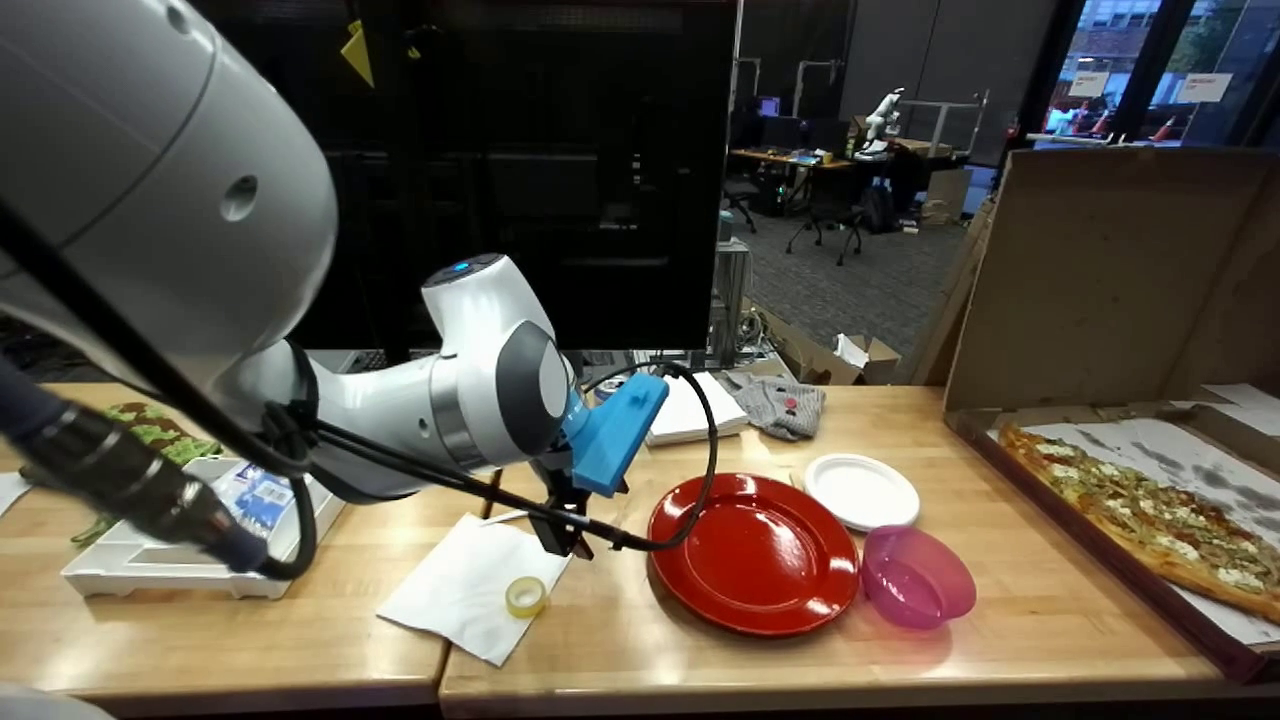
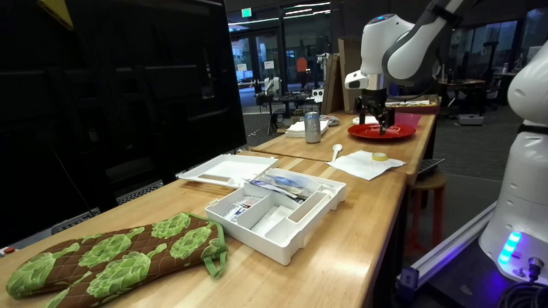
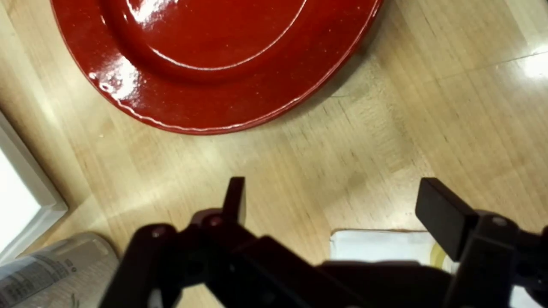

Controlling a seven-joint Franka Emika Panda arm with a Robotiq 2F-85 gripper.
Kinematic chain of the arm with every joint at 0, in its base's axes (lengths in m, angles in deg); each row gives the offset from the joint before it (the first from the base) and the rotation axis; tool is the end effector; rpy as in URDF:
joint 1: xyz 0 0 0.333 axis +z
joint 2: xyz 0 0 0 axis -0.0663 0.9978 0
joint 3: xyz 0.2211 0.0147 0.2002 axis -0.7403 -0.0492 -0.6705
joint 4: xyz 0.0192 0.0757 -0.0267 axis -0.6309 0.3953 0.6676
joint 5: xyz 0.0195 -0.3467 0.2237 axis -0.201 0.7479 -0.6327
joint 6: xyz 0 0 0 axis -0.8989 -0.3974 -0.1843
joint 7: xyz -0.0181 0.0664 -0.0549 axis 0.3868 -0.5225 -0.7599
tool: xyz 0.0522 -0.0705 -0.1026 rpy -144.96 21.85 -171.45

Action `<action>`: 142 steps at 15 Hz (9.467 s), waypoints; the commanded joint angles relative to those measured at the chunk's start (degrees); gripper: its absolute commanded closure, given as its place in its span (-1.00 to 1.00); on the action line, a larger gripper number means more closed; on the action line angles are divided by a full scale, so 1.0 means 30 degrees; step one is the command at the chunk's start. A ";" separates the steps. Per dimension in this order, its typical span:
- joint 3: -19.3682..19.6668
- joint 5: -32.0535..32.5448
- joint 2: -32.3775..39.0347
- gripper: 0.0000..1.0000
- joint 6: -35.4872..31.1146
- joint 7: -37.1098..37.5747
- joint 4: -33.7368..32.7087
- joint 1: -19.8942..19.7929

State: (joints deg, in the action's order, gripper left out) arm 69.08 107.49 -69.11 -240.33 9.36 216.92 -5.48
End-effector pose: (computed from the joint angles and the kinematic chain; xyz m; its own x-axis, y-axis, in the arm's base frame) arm 0.4133 -0.0374 0.2814 0.1382 0.9598 -0.2442 0.9567 -0.0657 0.2835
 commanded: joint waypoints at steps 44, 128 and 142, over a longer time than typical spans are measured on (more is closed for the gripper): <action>-0.2445 -1.0120 0.7092 -0.57 0.0501 -2.1211 -0.4758 0.2850; 0.4767 -2.6829 0.7811 0.94 -0.0431 -1.9789 -0.7802 0.2446; 0.4693 -2.6852 0.8778 0.04 -0.0474 -1.9612 -0.8771 0.2208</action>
State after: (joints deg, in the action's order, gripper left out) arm 83.29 27.28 -41.85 -241.85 -48.58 190.78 1.14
